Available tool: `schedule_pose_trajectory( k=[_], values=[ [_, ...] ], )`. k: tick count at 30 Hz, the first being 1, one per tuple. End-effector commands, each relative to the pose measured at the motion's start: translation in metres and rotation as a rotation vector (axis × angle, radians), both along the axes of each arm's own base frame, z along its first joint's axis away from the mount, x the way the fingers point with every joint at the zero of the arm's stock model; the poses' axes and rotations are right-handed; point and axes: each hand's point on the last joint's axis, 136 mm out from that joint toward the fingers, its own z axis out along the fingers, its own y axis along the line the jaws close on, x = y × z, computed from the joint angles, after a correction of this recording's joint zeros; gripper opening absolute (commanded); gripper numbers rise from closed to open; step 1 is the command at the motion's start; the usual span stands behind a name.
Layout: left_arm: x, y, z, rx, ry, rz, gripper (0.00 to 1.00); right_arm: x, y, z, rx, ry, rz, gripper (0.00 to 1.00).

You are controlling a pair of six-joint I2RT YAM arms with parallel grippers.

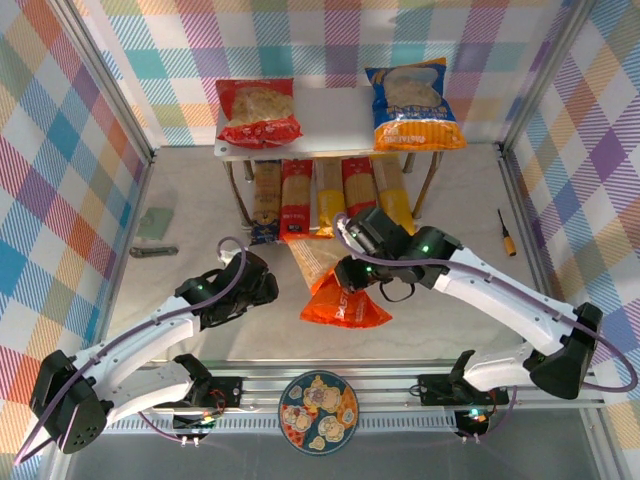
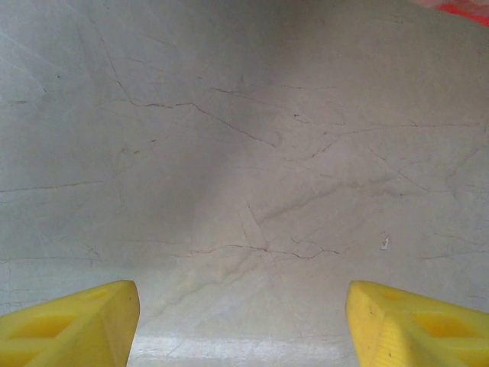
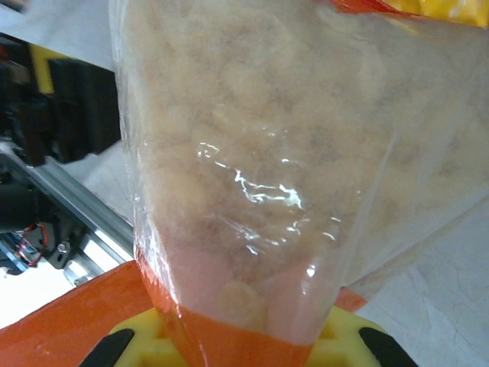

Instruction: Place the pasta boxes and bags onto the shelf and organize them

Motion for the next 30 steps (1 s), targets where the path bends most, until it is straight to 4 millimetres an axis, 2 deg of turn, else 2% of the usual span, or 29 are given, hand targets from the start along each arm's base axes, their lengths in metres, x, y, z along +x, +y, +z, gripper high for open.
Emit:
schedule_pose_trajectory(
  k=[1, 9, 17, 23, 30],
  values=[
    [0.001, 0.005, 0.012, 0.004, -0.017, 0.004, 0.72, 0.003, 0.007, 0.074, 0.153, -0.173, 0.057, 0.0],
    [0.001, 0.006, 0.025, 0.003, -0.037, 0.0, 0.72, 0.016, 0.007, 0.178, 0.333, -0.438, 0.065, 0.0],
    [0.003, 0.006, 0.034, -0.003, -0.051, -0.007, 0.72, 0.05, -0.007, 0.274, 0.418, -0.689, 0.012, 0.0],
    [0.003, 0.007, 0.04, -0.006, -0.063, -0.007, 0.72, 0.084, -0.01, 0.319, 0.472, -0.8, -0.028, 0.0],
    [0.002, 0.01, 0.043, -0.001, -0.071, -0.002, 0.73, 0.131, -0.005, 0.345, 0.475, -0.888, -0.083, 0.0]
  ],
)
